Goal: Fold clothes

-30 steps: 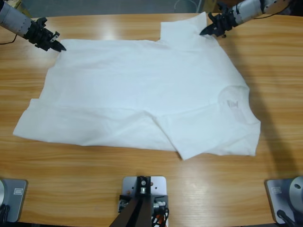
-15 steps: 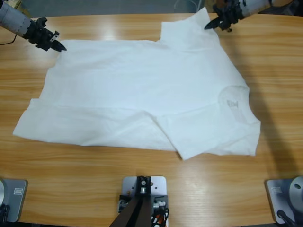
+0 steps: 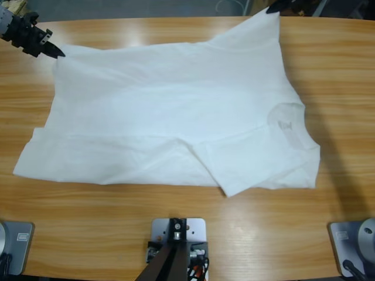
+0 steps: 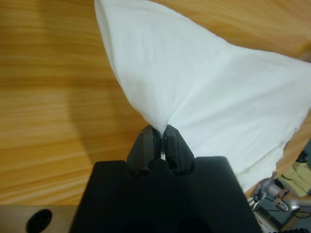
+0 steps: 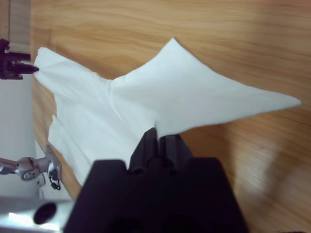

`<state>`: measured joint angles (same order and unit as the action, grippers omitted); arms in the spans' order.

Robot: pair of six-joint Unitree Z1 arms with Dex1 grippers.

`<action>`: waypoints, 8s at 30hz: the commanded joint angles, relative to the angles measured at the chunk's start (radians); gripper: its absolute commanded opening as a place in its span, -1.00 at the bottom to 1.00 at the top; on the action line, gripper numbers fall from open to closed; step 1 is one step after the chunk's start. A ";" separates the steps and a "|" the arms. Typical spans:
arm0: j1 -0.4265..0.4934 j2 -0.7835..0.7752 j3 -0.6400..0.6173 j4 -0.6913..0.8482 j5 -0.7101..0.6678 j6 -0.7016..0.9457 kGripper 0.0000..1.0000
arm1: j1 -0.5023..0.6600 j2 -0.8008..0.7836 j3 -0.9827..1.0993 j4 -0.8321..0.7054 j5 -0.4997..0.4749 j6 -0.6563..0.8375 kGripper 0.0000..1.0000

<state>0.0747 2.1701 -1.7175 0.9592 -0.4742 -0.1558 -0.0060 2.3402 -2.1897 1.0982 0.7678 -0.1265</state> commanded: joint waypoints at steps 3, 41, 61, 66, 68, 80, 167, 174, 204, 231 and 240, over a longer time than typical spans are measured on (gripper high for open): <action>0.008 -0.092 0.116 0.016 -0.020 0.024 -1.00 | -0.015 -0.132 0.181 0.019 0.007 -0.060 -1.00; 0.043 -0.131 0.426 0.023 0.015 0.085 -1.00 | -0.015 -0.471 0.889 -0.123 0.010 -0.154 -1.00; 0.036 -0.047 0.423 0.021 0.022 0.094 -1.00 | -0.015 -0.346 0.990 -0.162 0.010 -0.163 -1.00; 0.034 -0.032 0.423 0.021 0.027 0.094 -1.00 | -0.015 -0.316 0.984 -0.157 0.010 -0.162 -1.00; 0.034 -0.027 0.422 0.021 0.029 0.096 -1.00 | -0.015 -0.298 0.981 -0.151 0.010 -0.162 -1.00; 0.030 -0.038 0.432 0.024 0.034 0.096 0.54 | -0.015 -0.223 0.948 -0.104 -0.035 -0.123 -0.28; -0.099 -0.222 0.536 -0.092 -0.043 0.138 0.81 | 0.638 0.280 -0.741 0.510 -0.232 -0.049 0.51; -0.107 -0.211 0.538 -0.097 -0.041 0.139 0.81 | 0.638 0.226 -0.746 0.514 -0.164 -0.012 0.52; -0.112 -0.205 0.541 -0.097 -0.040 0.138 0.81 | 0.733 0.153 -0.433 0.493 -0.314 -0.280 0.75; -0.131 -0.196 0.543 -0.097 -0.035 0.137 0.81 | 0.753 -0.133 0.488 -0.393 -0.608 0.020 1.00; -0.131 -0.185 0.539 -0.097 -0.034 0.137 0.81 | 0.748 -0.096 0.523 -0.436 -0.553 0.019 1.00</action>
<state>-0.0478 1.9483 -1.1969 0.8763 -0.5115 -0.0191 0.7410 2.1651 -1.6951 0.6775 0.1806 -0.1162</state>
